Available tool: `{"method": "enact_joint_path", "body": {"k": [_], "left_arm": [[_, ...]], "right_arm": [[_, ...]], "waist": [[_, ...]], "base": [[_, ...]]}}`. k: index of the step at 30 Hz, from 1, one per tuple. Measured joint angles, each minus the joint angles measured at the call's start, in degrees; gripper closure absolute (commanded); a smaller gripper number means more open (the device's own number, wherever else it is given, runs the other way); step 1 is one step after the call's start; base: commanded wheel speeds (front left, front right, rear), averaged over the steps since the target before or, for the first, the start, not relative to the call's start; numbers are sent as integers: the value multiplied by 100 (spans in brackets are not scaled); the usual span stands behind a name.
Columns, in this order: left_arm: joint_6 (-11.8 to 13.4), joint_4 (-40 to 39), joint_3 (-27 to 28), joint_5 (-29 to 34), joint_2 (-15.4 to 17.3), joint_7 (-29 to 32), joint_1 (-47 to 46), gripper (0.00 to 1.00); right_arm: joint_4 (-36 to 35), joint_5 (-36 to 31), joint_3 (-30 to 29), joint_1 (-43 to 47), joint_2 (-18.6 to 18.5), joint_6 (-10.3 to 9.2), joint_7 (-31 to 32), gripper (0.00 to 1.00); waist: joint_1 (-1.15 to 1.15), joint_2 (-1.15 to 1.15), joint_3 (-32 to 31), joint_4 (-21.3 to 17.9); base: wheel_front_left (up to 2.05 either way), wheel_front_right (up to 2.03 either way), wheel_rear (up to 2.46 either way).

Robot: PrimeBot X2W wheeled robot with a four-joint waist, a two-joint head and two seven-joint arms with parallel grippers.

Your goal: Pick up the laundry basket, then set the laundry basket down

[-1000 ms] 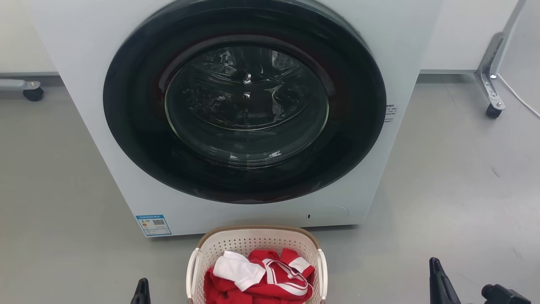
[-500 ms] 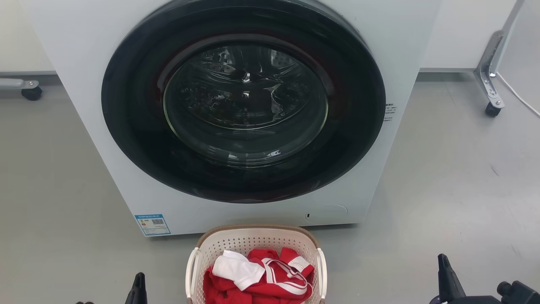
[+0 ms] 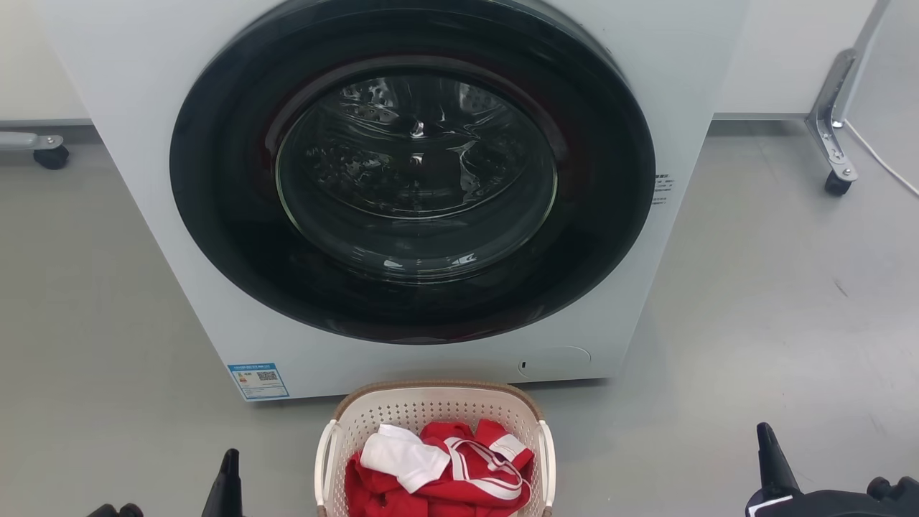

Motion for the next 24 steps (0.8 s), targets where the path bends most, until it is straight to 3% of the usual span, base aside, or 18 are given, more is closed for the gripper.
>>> {"method": "enact_joint_path", "body": {"k": [24], "left_arm": [[-350,197,345,-1817,-42,470,-436,100]], "right_arm": [[189,1781,-491,-247,34,326,480,100]], "waist": [[0,0,33,-23]], "base": [[0,0,0]]}}
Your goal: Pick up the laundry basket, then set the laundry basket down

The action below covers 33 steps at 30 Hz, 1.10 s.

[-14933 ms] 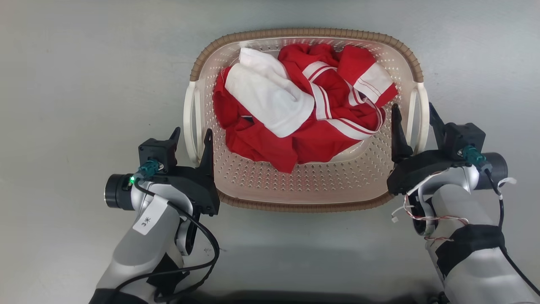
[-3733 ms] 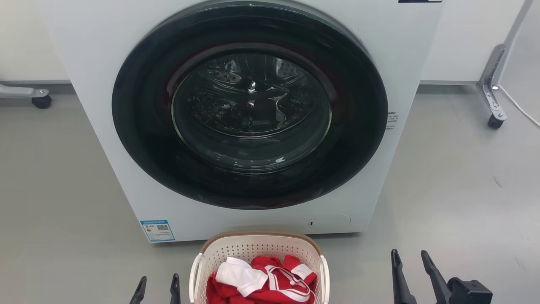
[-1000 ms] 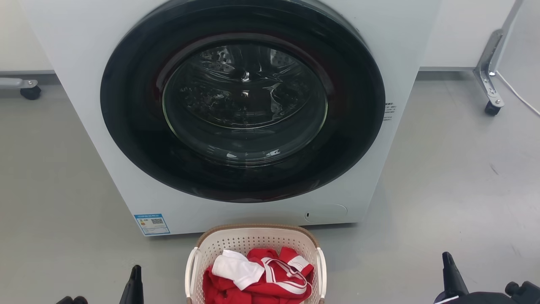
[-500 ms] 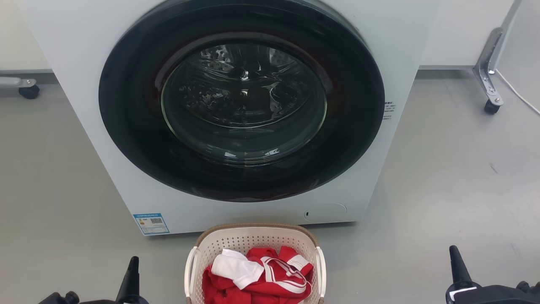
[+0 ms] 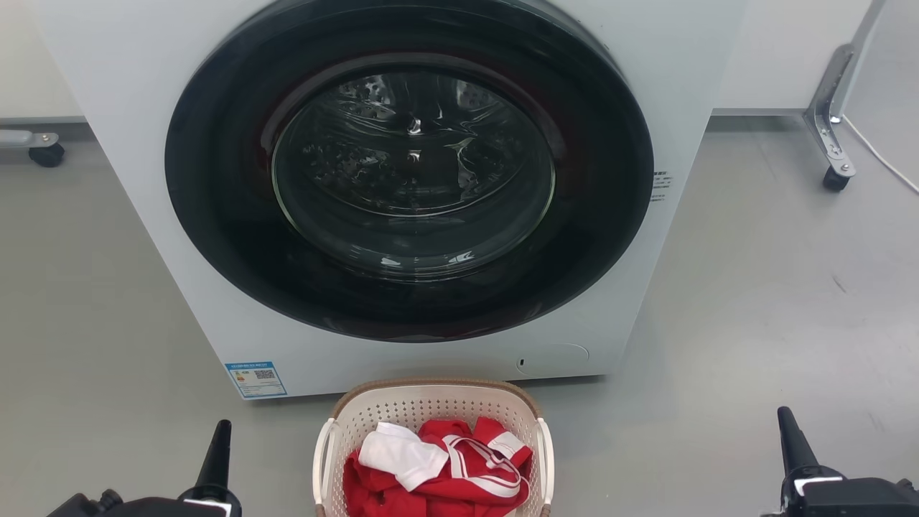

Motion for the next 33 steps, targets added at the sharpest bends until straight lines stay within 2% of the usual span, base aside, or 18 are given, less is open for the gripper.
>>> {"method": "enact_joint_path", "body": {"k": [19,33], "left_arm": [[-257,181,321,-1545,-66,388,-305,100],[-299,189,326,-1651,-79,407,-361,100]], "right_arm": [[174,1559,-414,-237,23,301,389,100],[180,1592,-430,-313,26,325,415,100]], "waist": [[0,0,29,-20],[0,0,29,-20]], "base": [[0,0,0],[0,0,0]]}}
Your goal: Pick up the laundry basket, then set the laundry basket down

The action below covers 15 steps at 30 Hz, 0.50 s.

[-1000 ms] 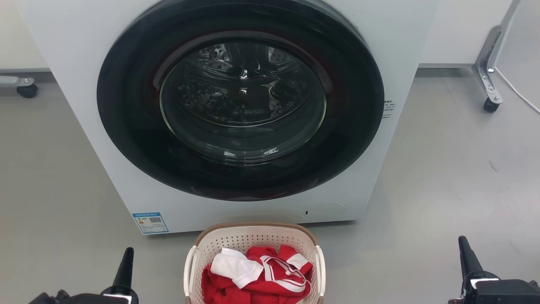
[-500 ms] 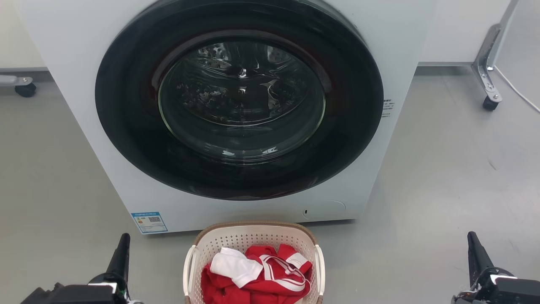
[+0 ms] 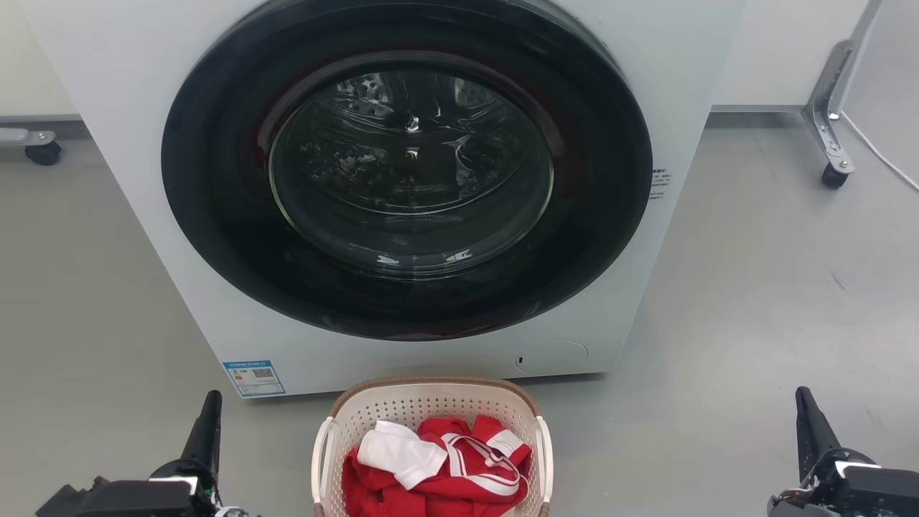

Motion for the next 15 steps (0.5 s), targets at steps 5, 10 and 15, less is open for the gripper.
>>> {"method": "enact_joint_path", "body": {"k": [5,10,15], "left_arm": [[0,1,0,0,-1,0,0,100],[0,2,0,0,-1,0,0,100],[0,2,0,0,-1,0,0,100]], "right_arm": [[0,0,0,0,0,0,0,100],[0,0,0,0,0,0,0,100],[0,0,0,0,0,0,0,100]], "waist": [[0,0,0,0],[0,0,0,0],[0,0,0,0]], "base": [[0,0,0],[0,0,0],[0,0,0]]}}
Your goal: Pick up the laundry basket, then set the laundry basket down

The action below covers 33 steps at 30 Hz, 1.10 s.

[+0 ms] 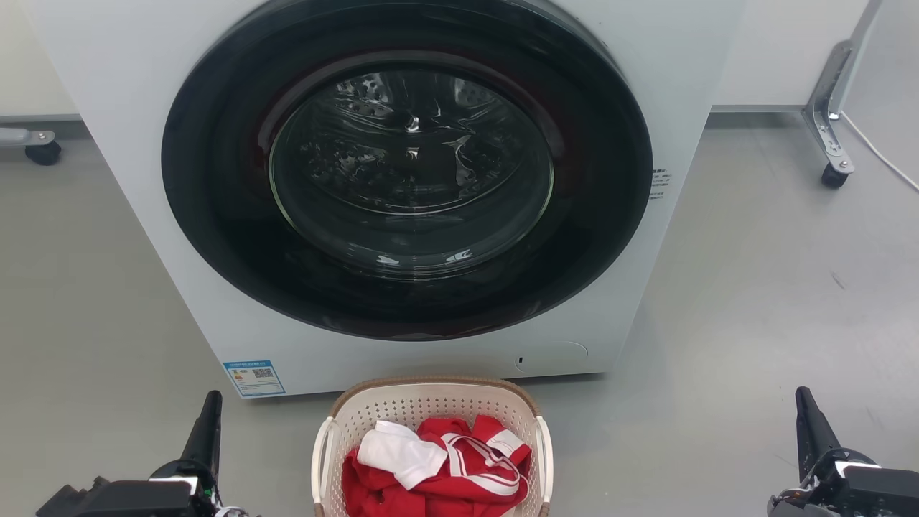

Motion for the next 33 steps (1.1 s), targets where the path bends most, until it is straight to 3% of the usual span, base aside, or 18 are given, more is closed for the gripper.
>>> {"method": "enact_joint_path", "body": {"k": [33], "left_arm": [[0,2,-1,0,-1,0,0,100]], "right_arm": [[0,8,0,0,0,0,0,100]], "waist": [[0,0,0,0]], "base": [[0,0,0]]}}
